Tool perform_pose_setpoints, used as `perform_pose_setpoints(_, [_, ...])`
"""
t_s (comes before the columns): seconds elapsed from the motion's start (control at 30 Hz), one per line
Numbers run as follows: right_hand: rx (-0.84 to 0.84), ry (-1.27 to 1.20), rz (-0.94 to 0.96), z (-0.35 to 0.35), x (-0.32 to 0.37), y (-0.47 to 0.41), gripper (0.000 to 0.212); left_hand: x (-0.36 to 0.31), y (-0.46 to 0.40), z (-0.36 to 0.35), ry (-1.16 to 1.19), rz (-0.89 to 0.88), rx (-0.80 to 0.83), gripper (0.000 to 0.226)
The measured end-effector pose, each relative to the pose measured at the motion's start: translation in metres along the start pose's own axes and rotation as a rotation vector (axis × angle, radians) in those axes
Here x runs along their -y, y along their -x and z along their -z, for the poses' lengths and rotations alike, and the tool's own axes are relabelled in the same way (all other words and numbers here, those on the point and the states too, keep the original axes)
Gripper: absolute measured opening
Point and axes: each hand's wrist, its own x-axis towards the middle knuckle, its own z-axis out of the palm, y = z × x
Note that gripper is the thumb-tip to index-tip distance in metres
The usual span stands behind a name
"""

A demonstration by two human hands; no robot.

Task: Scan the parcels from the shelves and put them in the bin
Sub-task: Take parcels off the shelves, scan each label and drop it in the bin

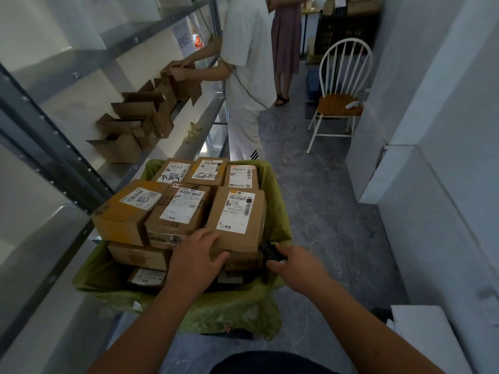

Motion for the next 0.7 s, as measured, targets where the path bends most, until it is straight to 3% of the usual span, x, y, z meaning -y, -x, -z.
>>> perform_pose_setpoints(0.27, [-0.048,-0.050,-0.022,0.008,-0.012,0.007,0.060,-0.003,0.002,-0.007,-0.082,-0.073,-0.010,0.073])
perform_pose_setpoints(0.7, [-0.112,-0.061,0.061,0.034,0.008,0.012,0.068,-0.022,-0.010,0.003,-0.127,-0.129,0.055,0.092])
